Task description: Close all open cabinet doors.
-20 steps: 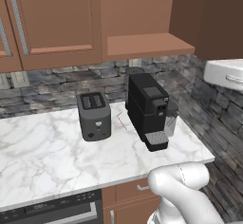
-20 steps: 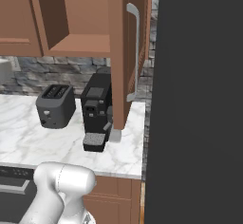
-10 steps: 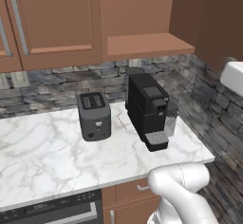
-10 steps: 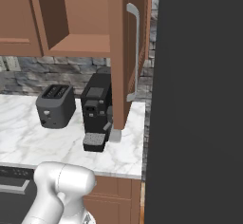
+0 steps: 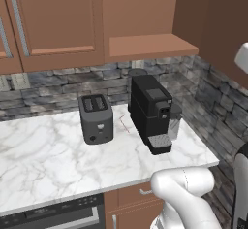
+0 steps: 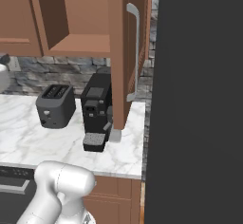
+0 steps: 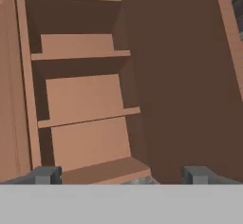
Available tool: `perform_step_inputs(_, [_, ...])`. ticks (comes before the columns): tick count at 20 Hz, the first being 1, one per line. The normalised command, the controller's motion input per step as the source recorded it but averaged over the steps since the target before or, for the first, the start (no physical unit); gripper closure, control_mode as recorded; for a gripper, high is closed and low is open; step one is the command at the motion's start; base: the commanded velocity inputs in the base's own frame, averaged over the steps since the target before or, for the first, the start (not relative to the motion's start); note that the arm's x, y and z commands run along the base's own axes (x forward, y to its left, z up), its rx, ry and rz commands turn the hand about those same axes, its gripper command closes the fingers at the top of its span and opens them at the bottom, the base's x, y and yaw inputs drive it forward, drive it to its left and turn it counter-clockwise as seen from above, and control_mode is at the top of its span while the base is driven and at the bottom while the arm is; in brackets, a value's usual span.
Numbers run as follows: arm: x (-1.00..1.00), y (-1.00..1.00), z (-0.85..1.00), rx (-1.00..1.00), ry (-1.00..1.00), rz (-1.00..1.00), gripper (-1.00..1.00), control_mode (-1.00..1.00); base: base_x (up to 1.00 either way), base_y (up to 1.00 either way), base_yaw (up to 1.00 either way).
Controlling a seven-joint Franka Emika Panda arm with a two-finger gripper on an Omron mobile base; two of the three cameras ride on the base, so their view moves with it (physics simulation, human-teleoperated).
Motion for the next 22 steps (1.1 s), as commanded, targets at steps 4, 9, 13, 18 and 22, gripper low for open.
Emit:
perform_step_inputs(4, [-0.17, -0.38, 0.00, 0.08, 0.00, -0.24, -1.00, -1.00, 0.00, 0.00, 0.00])
perform_step_inputs(9, [-0.06, -0.28, 0.00, 0.05, 0.00, -0.21, -1.00, -1.00, 0.00, 0.00, 0.00])
perform_step_inputs(13, [0.00, -0.30, 0.00, 0.03, 0.00, -0.12, -1.00, -1.00, 0.00, 0.00, 0.00])
perform_step_inputs(18, [0.05, -0.41, 0.00, 0.01, 0.00, -0.02, -1.00, -1.00, 0.00, 0.00, 0.00])
perform_step_inputs(22, [0.05, -0.40, -0.02, 0.00, -0.01, 0.00, -1.00, -1.00, 0.00, 0.00, 0.00])
